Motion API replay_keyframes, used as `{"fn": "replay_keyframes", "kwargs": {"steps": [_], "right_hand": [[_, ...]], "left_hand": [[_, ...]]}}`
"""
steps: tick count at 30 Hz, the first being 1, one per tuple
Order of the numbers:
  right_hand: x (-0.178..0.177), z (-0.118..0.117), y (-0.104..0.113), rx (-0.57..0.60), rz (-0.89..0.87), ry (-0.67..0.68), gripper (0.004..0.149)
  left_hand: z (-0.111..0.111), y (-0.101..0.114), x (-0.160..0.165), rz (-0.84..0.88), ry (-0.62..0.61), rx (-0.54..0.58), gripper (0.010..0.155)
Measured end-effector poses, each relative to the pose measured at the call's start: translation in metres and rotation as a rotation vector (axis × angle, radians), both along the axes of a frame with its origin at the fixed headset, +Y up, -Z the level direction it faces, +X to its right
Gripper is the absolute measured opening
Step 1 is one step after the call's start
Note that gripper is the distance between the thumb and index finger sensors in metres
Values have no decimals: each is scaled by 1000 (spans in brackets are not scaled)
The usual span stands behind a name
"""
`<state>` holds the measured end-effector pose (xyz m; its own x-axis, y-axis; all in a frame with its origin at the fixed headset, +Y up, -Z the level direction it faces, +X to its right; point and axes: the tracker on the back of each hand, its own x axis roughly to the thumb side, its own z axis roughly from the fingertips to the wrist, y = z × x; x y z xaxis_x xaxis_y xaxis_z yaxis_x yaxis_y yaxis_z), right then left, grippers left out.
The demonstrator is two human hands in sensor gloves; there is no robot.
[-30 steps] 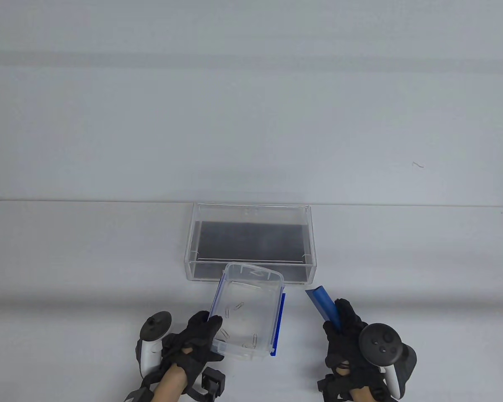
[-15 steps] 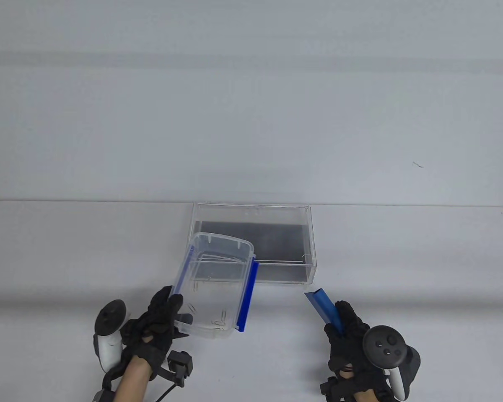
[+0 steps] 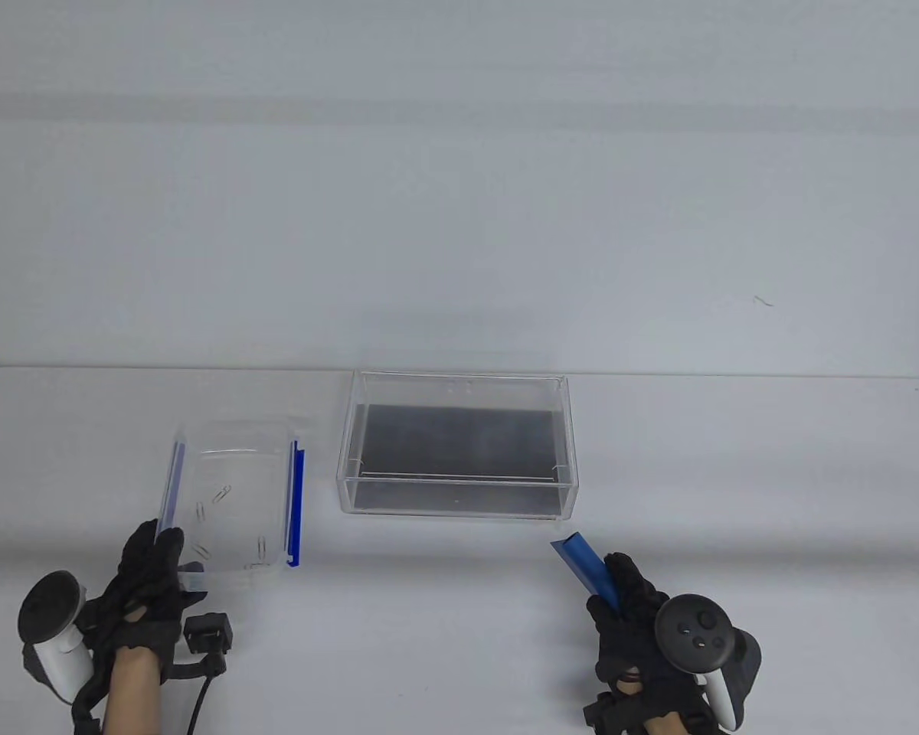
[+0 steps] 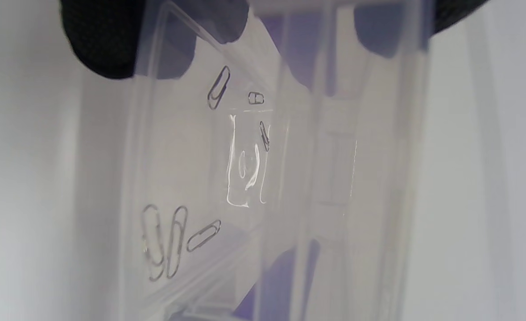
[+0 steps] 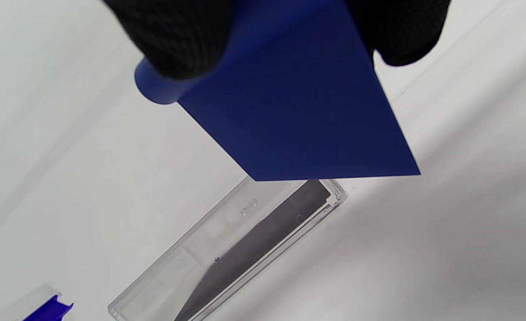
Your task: Scrape paper clips from drawer organizer into plastic box
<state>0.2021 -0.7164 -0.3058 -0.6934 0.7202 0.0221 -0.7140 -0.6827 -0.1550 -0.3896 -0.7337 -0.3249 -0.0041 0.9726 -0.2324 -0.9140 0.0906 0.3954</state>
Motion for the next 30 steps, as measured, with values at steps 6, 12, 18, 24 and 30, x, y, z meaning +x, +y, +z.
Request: {"fn": "replay_keyframes", "kwargs": {"steps": [6, 12, 18, 24, 30], "right_hand": [[0, -1, -3, -19, 24, 1, 62], [1, 0, -3, -32, 34, 6, 62], [2, -1, -3, -38, 38, -3, 62], [2, -1, -3, -42, 43, -3, 62], [3, -1, -4, -54, 55, -5, 62]], "left_hand": [[5, -18, -16, 10, 35, -101, 68], [5, -32, -20, -46, 36, -208, 66], [4, -29, -22, -207, 52, -267, 63], [2, -22, -23, -390, 46, -327, 61], [0, -24, -28, -517, 48, -427, 60]]}}
